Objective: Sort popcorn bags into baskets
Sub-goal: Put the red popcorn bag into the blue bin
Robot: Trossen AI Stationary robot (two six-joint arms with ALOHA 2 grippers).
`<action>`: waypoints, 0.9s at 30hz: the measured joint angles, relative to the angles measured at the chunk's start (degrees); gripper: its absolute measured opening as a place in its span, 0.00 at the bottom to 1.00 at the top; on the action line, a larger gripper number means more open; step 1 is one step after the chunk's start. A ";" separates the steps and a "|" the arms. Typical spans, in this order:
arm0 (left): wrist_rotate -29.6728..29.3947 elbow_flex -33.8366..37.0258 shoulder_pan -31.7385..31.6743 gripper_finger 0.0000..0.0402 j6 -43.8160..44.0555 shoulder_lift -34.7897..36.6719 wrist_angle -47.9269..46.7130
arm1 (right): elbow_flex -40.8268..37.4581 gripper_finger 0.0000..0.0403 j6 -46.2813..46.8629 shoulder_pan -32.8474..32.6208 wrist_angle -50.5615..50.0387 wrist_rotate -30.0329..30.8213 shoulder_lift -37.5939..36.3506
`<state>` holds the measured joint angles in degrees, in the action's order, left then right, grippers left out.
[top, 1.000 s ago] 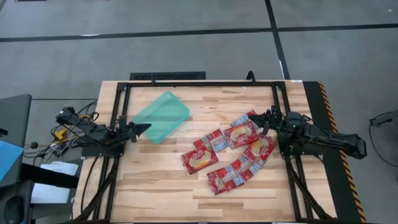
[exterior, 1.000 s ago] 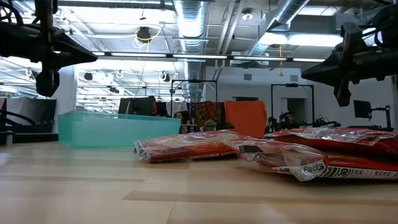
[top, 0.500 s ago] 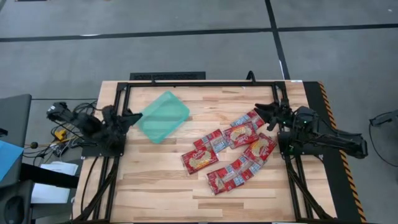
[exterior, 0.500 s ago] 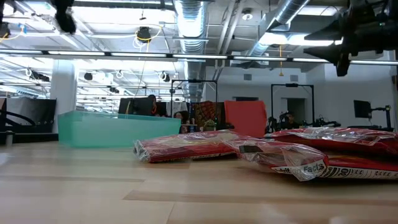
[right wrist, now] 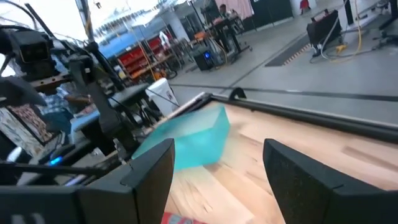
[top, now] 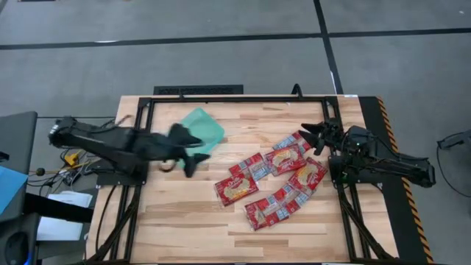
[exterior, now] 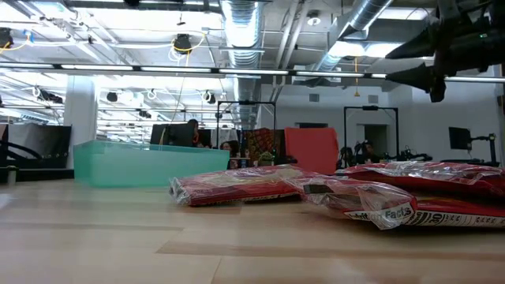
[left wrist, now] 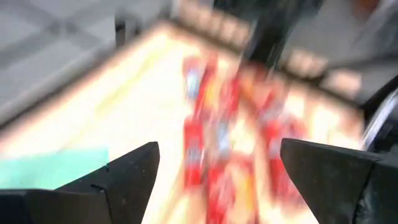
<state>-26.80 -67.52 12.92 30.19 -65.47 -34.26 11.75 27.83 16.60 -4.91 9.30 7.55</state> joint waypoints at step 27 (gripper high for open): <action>37.75 -0.64 -12.81 0.77 -9.80 -42.78 15.96 | 0.07 0.67 0.17 -0.13 -4.22 -6.54 -0.02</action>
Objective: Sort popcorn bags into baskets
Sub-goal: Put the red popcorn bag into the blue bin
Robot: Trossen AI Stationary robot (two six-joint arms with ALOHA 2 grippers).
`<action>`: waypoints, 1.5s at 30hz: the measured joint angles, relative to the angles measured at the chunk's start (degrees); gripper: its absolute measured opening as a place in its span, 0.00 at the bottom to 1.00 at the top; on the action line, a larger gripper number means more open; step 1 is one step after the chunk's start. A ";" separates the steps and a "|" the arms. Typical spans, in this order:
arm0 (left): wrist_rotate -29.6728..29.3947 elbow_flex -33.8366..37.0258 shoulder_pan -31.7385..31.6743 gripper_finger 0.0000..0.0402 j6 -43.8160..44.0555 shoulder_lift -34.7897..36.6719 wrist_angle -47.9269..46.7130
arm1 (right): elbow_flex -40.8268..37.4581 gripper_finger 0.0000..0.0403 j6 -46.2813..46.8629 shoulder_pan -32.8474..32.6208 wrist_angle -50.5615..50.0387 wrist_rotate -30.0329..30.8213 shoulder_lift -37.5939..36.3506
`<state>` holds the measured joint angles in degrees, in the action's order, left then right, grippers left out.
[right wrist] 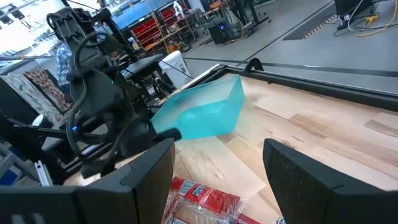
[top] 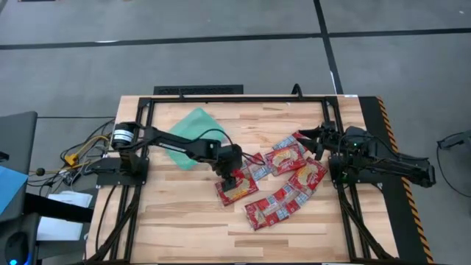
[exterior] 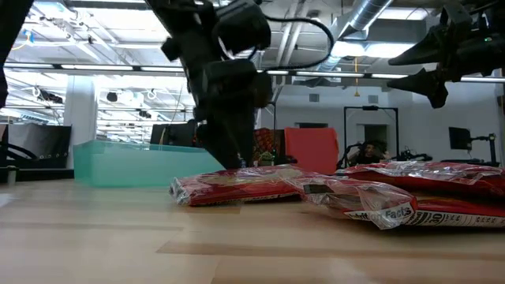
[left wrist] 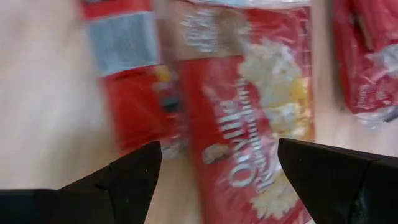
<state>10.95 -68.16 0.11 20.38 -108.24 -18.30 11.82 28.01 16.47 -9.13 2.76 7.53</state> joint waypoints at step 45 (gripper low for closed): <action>-42.45 -0.70 -1.69 0.03 69.31 28.36 -32.75 | 0.02 0.67 1.97 0.13 -1.33 0.28 -0.02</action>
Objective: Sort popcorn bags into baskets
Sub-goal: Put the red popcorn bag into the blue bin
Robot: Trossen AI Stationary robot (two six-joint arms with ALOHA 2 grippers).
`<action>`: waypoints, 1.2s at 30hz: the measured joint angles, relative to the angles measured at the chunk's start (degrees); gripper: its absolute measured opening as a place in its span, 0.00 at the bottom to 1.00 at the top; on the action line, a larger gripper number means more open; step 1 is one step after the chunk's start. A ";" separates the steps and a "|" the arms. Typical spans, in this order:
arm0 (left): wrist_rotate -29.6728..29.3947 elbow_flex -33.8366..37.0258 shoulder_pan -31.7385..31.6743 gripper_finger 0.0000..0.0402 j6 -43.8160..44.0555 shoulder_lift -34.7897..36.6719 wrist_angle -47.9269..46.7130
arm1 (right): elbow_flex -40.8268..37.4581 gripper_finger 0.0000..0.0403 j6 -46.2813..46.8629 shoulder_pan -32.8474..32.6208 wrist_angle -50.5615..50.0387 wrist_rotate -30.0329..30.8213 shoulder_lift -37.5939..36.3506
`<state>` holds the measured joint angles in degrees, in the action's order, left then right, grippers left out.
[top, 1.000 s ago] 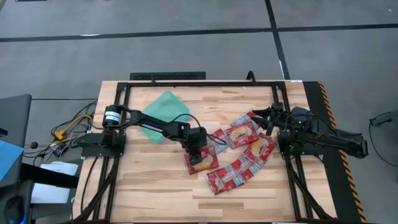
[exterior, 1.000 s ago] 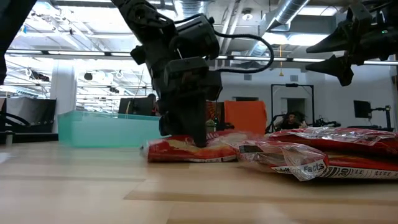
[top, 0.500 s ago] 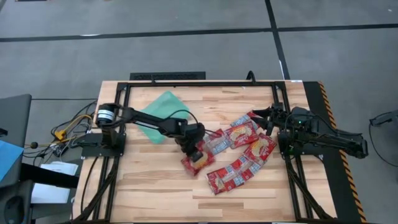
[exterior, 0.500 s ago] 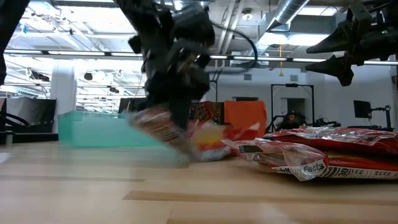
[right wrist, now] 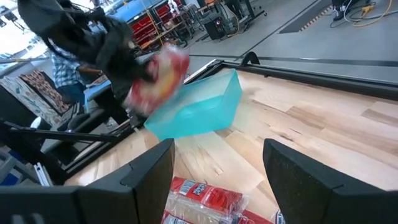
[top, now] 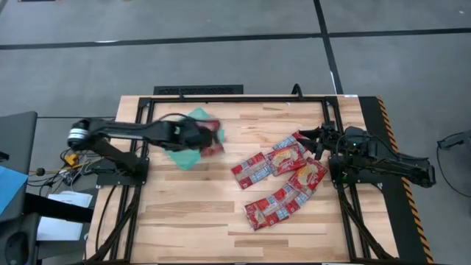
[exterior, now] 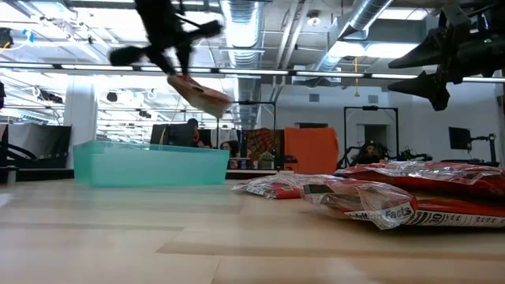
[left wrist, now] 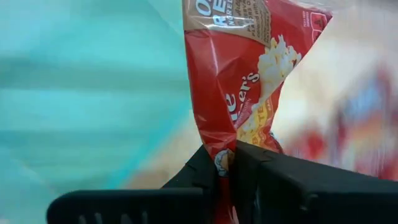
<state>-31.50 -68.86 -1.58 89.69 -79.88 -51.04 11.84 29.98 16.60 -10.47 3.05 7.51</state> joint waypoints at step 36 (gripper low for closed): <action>7.36 20.82 -17.67 0.06 11.56 -0.77 25.74 | 0.00 0.67 0.00 0.00 0.16 3.58 0.00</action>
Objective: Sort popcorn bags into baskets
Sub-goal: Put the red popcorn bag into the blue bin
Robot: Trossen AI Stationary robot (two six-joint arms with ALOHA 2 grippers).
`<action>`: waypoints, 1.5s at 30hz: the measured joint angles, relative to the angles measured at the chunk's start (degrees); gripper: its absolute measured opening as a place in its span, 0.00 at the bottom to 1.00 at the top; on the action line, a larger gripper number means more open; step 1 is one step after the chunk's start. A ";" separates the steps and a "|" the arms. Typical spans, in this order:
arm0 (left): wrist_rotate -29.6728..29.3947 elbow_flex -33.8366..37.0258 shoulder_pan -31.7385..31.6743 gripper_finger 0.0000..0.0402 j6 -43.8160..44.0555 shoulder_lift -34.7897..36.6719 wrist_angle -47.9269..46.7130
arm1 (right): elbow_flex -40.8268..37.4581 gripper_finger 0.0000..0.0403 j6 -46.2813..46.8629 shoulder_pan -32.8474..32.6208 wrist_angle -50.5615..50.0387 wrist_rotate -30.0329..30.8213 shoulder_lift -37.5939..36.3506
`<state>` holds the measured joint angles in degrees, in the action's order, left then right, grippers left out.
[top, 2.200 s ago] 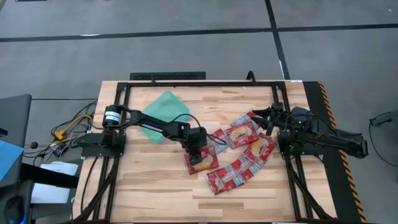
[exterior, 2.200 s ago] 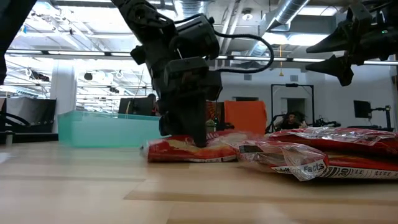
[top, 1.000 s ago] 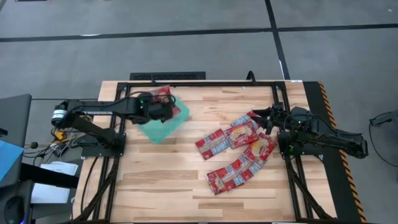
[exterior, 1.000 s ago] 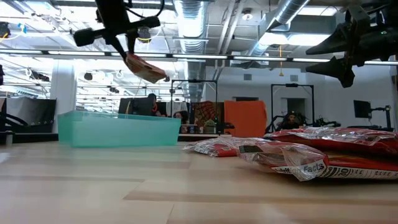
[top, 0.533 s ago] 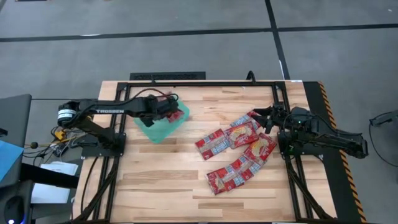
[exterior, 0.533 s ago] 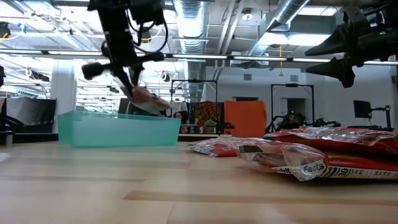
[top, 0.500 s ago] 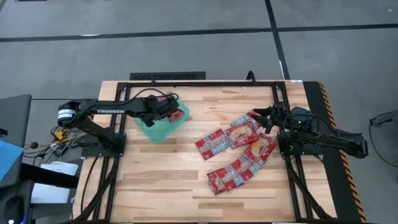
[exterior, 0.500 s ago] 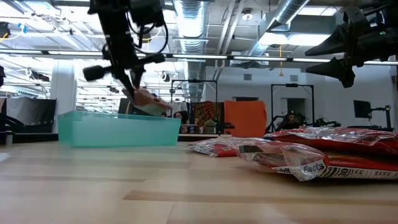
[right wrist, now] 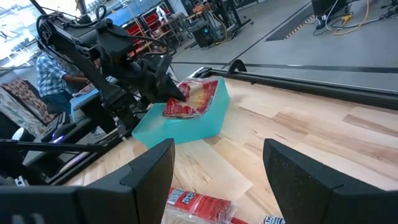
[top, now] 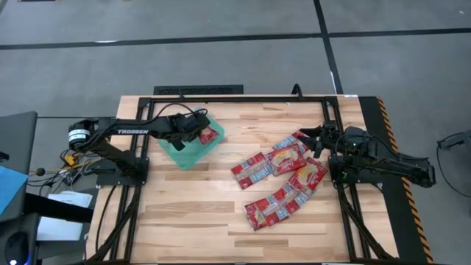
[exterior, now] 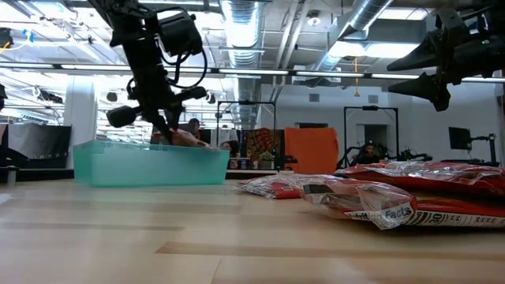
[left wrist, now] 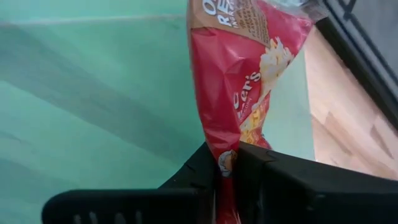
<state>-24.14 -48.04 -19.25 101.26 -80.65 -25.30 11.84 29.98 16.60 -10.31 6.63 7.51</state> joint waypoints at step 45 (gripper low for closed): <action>23.11 -26.46 11.37 0.75 -69.07 -27.36 14.64 | 0.00 0.67 -0.44 0.00 -1.68 0.09 0.02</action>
<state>-1.03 -74.50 -7.88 32.18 -108.01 -10.66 11.84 29.54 16.60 -11.99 6.72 7.53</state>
